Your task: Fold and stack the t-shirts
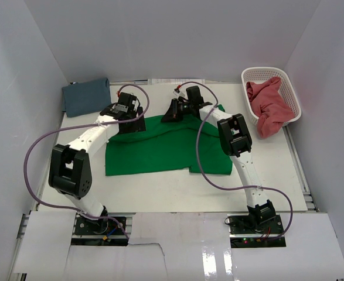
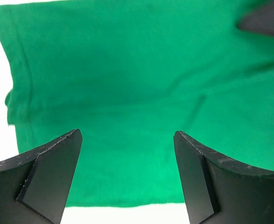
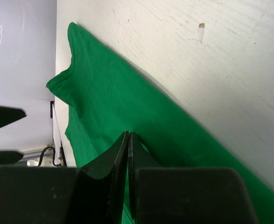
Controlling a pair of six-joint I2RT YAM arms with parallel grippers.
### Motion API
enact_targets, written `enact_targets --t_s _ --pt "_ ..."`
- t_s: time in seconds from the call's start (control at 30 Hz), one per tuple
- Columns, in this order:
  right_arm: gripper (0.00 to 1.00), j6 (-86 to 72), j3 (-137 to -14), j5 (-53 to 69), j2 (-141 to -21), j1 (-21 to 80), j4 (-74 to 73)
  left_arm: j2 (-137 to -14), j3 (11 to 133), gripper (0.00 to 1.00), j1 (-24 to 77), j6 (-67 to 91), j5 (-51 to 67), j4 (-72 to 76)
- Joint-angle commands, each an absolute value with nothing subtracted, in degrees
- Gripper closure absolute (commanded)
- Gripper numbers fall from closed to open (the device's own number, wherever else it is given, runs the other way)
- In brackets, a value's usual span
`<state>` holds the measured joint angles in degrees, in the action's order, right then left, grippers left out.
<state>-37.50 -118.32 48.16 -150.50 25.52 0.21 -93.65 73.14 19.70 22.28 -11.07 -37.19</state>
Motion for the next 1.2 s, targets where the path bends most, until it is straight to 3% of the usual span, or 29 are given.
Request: enact_targets --t_s 0.0,0.4,1.17 --pt "0.92 -37.9 -118.2 49.0 -147.0 25.6 2.5 -98.3 75.3 0.09 16.8 21.9 -13.4 -33.3" --pt "0.92 -36.4 -115.4 49.5 -144.7 25.5 2.5 -111.4 86.8 0.1 10.8 19.9 -8.5 -30.8" --pt "0.92 -36.0 -116.7 49.1 -146.5 24.9 2.4 -119.1 88.5 0.11 10.0 19.8 -5.9 -31.1"
